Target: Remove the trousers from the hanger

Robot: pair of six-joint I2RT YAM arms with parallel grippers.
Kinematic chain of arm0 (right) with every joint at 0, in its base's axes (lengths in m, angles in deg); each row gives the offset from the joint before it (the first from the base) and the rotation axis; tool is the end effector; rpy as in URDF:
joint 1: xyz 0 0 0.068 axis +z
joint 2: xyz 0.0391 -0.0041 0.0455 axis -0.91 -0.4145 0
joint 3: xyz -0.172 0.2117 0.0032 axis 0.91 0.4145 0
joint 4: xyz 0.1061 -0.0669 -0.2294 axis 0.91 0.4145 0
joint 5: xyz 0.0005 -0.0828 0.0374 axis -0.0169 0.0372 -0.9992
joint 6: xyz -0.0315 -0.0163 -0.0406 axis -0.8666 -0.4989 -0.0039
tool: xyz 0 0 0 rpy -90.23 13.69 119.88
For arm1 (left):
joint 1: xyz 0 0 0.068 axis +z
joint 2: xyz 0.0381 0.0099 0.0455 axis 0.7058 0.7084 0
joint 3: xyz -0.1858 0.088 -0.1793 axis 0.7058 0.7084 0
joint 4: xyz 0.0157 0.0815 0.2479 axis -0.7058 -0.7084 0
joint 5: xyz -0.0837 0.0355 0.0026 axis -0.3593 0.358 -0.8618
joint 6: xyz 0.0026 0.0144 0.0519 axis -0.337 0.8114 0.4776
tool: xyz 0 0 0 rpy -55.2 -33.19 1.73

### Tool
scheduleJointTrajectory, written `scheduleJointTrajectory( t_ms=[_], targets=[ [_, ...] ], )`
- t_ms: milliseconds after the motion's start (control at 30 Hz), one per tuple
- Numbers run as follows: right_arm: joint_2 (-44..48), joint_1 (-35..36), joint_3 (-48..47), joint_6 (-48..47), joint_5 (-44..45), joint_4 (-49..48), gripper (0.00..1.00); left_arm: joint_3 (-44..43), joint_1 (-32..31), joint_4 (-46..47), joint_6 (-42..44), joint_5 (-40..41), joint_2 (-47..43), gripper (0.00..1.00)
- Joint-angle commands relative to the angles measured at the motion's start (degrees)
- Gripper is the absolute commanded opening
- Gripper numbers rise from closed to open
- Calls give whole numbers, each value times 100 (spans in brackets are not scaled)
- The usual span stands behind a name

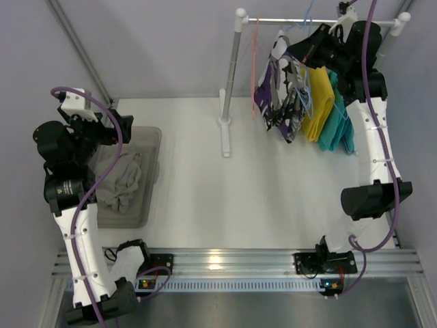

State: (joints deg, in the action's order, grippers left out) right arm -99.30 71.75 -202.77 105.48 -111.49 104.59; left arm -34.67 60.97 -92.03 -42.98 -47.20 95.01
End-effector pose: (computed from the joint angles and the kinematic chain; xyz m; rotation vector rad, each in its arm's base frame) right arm 0.3659 0.0563 0.5225 -0.0021 1.6995 0.8805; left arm 0.1547 0.0275 0.4799 0.1047 1.6155 -0.2091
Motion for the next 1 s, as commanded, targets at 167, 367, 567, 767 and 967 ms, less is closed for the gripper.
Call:
scheduleJointTrajectory(
  t_ms=[167,367,567,767,967],
  targets=[
    [1630,-88,444,364,-145,-1595,0,120,10,1053,748,-79,77,99],
    [2316,-44,1095,567,-75,-1595,0,532,-252,1544,1249,-264,95,99],
    [2879,9,1561,664,74,-1366,0,1086,-2207,2414,2338,1043,112,99],
    [3292,61,1939,734,399,-1218,0,1322,-4694,3530,2928,2669,613,99],
    [3468,184,2150,830,795,-1059,0,2079,-7148,5385,3290,4312,1017,99]
  ],
)
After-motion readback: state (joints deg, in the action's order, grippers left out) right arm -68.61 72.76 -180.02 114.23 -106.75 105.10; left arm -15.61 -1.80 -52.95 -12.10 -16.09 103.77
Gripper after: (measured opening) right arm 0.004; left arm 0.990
